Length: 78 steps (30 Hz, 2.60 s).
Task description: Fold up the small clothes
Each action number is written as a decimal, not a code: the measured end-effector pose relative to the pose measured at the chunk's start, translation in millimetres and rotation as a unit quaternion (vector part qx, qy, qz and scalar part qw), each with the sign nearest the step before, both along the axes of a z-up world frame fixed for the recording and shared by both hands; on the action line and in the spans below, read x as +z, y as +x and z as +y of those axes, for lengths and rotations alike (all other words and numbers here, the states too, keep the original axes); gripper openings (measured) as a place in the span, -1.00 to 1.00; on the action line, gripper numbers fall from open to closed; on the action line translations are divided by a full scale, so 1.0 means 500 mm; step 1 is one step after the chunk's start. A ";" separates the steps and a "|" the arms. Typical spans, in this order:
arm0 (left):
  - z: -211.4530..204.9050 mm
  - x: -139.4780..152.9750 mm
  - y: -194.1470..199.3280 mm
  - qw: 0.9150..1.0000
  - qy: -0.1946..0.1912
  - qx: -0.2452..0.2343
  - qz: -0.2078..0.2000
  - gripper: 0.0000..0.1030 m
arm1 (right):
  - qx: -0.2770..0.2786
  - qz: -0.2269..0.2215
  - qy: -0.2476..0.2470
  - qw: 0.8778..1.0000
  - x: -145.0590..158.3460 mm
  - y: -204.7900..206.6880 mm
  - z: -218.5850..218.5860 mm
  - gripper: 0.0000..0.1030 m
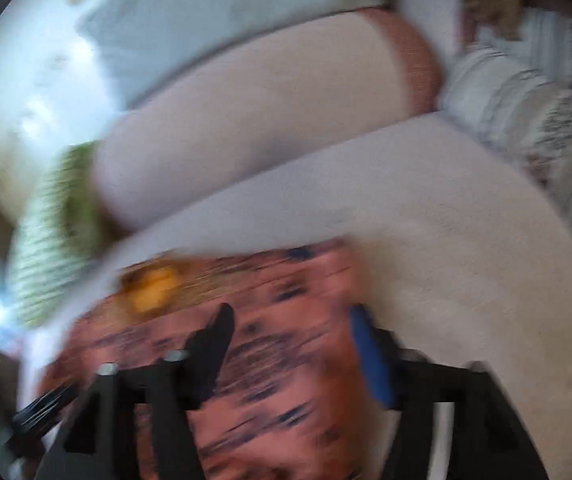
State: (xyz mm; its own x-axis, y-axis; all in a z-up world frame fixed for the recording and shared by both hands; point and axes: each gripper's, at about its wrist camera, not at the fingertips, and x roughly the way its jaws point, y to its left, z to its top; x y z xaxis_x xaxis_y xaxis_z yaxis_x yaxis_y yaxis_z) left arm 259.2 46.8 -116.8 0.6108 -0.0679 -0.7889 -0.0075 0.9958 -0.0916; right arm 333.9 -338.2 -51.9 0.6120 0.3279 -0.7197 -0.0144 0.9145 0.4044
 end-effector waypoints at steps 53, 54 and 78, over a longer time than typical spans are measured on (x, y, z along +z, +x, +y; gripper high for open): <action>0.282 0.091 -0.098 0.995 0.047 0.091 -0.013 -0.77 | -0.019 0.045 -0.024 0.999 -0.135 -0.345 0.047 0.68; 0.299 0.107 -0.105 0.994 0.028 0.099 -0.022 -0.77 | -0.018 0.043 -0.022 0.999 -0.133 -0.345 0.048 0.68; -0.197 0.291 0.003 0.980 -0.074 -0.166 -0.086 0.55 | -0.048 0.019 0.052 0.997 -0.115 -0.356 -0.007 0.68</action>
State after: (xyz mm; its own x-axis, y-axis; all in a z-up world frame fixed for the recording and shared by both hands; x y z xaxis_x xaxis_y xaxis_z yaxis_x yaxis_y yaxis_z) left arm 260.6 -51.5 28.5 0.6587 -0.3906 -0.6431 0.3423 0.9167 -0.2062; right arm 155.9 -341.6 -109.5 0.6174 0.3430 -0.7079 0.0880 0.8642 0.4954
